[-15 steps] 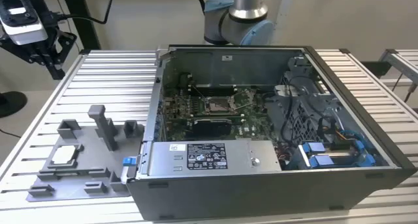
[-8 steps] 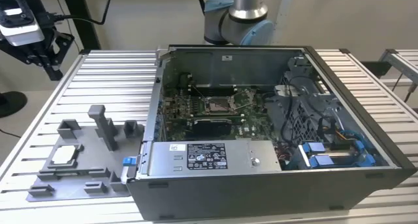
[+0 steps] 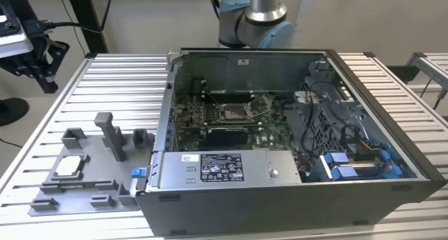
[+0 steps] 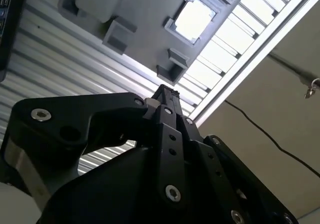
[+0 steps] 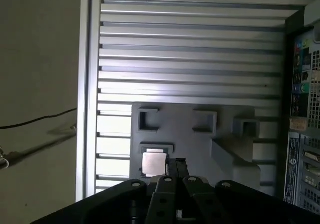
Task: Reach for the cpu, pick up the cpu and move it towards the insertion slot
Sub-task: 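Reach for the cpu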
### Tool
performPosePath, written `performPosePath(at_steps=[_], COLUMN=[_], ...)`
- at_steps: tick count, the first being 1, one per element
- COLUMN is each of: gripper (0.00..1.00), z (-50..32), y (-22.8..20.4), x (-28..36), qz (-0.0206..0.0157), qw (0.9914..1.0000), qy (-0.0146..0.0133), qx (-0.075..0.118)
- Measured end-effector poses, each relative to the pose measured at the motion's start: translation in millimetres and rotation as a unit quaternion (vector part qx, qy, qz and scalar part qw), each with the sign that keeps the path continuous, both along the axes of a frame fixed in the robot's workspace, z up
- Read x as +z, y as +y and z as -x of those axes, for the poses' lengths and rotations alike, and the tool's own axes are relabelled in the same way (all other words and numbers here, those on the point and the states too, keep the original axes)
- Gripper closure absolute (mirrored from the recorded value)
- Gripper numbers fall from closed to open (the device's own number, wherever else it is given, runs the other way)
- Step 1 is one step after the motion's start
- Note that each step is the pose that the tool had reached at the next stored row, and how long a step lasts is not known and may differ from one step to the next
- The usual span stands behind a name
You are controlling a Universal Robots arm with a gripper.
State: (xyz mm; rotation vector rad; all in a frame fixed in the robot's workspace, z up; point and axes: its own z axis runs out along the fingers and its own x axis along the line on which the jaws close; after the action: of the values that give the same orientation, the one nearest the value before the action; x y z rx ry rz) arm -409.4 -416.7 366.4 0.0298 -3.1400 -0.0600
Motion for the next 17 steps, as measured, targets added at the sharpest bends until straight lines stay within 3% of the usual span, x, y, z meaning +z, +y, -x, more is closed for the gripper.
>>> performPosePath(at_steps=[7,14,15,17], gripper=[1.0,1.0,0.0,0.0], z=[7.0,7.1,7.1,7.1], y=[-14.2,-14.5,-14.5,-14.5], x=[-2.5,-2.6,-2.6,-2.6], qz=[0.0,0.0,0.0,0.0], qw=[1.0,1.0,1.0,1.0], qy=[0.0,0.0001,0.0,0.0], qx=[0.0,0.0,0.0,0.0])
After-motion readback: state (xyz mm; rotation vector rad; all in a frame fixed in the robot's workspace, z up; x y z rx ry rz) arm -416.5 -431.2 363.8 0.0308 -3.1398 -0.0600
